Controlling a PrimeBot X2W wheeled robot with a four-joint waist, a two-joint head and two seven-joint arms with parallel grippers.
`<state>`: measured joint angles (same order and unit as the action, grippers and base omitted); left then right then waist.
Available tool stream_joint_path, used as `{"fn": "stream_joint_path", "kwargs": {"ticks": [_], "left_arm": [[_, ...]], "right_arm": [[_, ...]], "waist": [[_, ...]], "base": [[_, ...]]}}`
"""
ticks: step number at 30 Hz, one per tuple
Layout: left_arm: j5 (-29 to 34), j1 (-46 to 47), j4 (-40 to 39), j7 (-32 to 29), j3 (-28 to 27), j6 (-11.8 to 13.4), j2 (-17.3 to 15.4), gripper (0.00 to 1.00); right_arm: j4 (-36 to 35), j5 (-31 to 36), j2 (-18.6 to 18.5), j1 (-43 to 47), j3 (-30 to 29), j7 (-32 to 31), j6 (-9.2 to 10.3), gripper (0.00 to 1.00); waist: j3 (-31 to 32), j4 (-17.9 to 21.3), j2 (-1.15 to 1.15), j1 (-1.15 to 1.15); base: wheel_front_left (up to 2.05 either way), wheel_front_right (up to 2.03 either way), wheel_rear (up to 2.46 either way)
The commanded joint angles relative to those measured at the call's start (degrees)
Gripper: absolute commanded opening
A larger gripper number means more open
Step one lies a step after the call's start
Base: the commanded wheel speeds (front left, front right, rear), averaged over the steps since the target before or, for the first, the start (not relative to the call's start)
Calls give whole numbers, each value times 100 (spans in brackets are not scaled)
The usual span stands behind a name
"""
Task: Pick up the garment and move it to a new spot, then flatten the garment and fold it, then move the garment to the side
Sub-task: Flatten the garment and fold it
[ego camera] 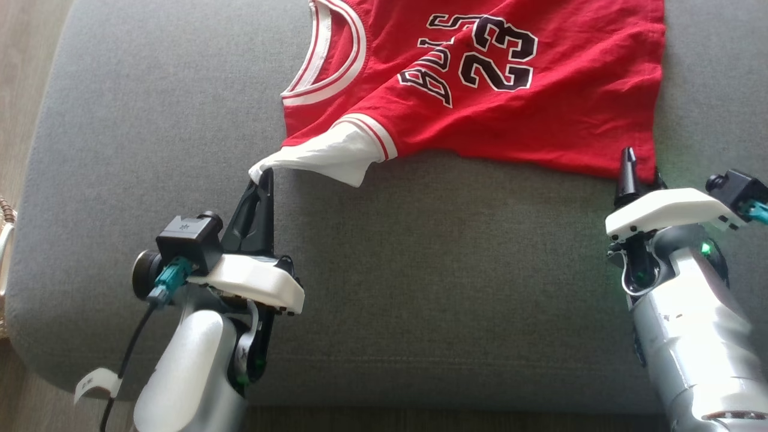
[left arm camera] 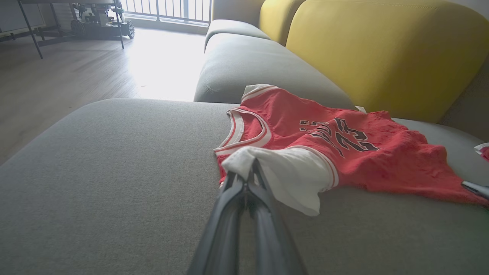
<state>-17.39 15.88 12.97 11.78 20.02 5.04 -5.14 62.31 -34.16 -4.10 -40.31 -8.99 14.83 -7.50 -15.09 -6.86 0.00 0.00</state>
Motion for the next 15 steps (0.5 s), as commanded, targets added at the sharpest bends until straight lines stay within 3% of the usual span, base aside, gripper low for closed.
{"fn": "stream_joint_path", "kwargs": {"ticks": [1,8,15], "left_arm": [[-22,222,-190,81,-153,24,-54,0],[-122,250,-148,113,-214,52,-55,0],[-335,257,-364,149,-350,9,-69,0]], "right_arm": [[-13,42,63,-62,213,-7,1,0],[-147,-136,99,-38,522,4,1,0],[-746,-108,-27,9,754,14,1,0]], "waist": [[-6,9,0,0],[105,98,0,0],[417,264,0,0]], "base": [[0,0,0],[0,0,0],[0,0,0]]}}
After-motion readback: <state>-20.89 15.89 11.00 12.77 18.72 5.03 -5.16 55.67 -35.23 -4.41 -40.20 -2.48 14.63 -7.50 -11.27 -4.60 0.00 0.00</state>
